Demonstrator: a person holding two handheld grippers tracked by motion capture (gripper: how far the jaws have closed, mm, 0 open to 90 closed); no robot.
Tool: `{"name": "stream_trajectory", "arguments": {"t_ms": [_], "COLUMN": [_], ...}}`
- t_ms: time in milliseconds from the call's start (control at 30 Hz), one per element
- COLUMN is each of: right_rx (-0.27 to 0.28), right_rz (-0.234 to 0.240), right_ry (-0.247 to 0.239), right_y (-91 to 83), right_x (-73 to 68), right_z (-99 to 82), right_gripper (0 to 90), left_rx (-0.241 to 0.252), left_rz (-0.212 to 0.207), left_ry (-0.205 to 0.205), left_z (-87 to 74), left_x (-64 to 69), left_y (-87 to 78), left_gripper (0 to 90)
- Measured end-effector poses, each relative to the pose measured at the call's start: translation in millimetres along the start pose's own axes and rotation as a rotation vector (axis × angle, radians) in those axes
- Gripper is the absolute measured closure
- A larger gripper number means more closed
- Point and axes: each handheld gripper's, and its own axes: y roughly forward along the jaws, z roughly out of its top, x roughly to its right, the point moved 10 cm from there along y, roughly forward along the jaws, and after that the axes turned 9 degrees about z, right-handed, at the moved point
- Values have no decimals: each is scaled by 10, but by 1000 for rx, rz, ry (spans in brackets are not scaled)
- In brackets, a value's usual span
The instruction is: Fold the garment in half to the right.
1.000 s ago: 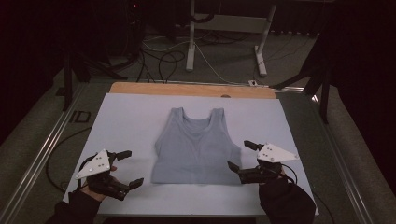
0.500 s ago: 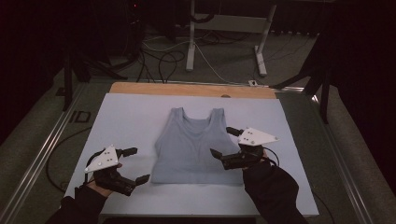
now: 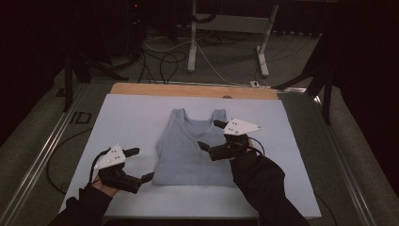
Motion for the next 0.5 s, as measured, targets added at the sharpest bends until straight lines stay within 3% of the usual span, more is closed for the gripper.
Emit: {"name": "stream_trajectory", "arguments": {"t_ms": [233,500], "right_rx": [-11,-29], "right_rz": [-2,6], "right_ry": [10,1], "right_y": [173,457], "right_x": [28,57], "right_z": [-15,0], "right_gripper": [81,81], "left_rx": [-55,-127], "left_rz": [35,56], "left_ry": [-11,-62], "left_z": [-47,-136], "left_x": [11,14], "left_y": [97,247], "left_gripper": [0,0]}}
